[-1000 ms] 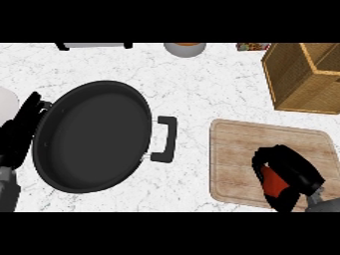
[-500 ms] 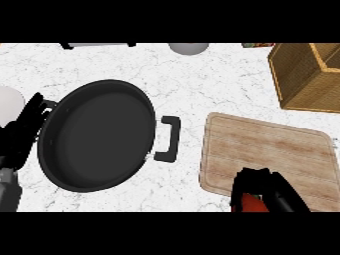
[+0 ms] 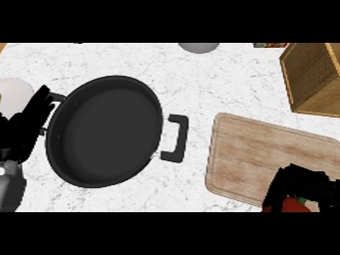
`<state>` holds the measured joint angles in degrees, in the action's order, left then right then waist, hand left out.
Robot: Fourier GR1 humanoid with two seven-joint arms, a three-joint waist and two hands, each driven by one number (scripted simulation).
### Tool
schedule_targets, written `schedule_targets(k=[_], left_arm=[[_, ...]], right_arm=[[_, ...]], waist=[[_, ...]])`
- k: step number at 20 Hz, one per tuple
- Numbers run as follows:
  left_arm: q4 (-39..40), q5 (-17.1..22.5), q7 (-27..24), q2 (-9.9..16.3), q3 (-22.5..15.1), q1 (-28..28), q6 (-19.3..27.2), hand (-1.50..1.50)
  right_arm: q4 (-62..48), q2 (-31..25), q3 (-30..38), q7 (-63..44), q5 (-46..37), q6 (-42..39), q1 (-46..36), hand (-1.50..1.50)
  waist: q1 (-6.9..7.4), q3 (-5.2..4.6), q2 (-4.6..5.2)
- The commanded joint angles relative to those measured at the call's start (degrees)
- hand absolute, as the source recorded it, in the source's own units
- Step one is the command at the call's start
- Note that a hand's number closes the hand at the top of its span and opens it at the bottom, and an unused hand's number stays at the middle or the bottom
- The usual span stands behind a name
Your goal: Pick the bell pepper from the cutting board and place it in the basket
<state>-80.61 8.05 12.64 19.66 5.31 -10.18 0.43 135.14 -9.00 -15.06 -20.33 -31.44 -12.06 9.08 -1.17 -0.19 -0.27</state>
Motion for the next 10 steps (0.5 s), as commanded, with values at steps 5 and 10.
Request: schedule_targets(k=[5, 10], left_arm=[[-0.7, 0.4, 0.7, 0.7, 0.4, -0.9, -1.6, 0.0], [2.4, -1.2, 1.0, -0.4, 0.2, -4.5, -0.5, 0.0]], right_arm=[[6.0, -1.3, 13.3, -20.5, 4.4, -5.1, -22.7, 1.5], [0.1, -2.5, 17.4, -31.1, 4.6, -7.2, -37.5, 1.5]], waist=[[1.49, 0.08, 0.18], [1.02, 0.13, 0.2]])
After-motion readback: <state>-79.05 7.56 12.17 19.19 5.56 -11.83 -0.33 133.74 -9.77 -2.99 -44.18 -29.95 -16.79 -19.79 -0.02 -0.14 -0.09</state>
